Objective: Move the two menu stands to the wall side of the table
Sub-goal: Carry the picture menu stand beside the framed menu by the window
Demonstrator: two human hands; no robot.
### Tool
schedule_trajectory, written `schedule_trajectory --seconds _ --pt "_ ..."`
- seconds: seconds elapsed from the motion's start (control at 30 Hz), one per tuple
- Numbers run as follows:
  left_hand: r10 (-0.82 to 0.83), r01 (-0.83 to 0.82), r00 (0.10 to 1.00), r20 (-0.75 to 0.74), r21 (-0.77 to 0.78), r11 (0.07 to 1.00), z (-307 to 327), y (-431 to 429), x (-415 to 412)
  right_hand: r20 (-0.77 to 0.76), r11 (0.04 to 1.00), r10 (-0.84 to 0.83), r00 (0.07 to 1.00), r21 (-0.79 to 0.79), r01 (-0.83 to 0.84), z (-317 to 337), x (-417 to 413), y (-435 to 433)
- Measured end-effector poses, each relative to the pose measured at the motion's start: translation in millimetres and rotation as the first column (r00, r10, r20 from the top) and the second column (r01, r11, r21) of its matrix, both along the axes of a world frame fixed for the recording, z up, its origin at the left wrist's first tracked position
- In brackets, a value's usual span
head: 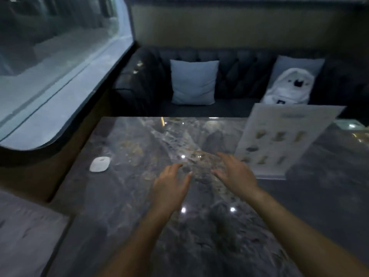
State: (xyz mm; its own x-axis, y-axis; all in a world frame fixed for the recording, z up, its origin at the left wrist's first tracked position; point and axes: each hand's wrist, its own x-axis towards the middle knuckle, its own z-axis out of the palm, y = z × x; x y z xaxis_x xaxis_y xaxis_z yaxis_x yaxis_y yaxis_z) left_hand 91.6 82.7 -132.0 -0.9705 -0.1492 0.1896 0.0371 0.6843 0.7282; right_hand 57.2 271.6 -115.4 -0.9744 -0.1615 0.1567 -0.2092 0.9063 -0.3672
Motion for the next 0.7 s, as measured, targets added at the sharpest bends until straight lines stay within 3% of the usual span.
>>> schedule_trajectory --seconds 0.3,0.43,0.53,0.7 --pt "-0.236 0.235 0.971 -0.024 -0.05 0.971 4.8 93.8 -47.9 0.011 0.95 -0.311 0.95 -0.008 0.311 -7.1 20.4 126.7" --pt "-0.236 0.24 0.971 0.046 -0.109 0.965 2.9 119.7 -74.6 0.08 0.857 -0.478 0.875 -0.178 0.484 -11.2 8.7 170.6" --pt "-0.221 0.226 0.971 0.096 -0.042 0.973 5.7 135.8 -91.4 0.163 0.732 -0.575 0.802 -0.336 0.593 -11.4 -9.4 195.6" --pt "-0.255 0.253 0.963 0.092 0.032 0.967 7.4 149.5 -108.6 0.312 0.572 -0.483 0.818 -0.595 0.565 -11.8 -40.1 213.5"
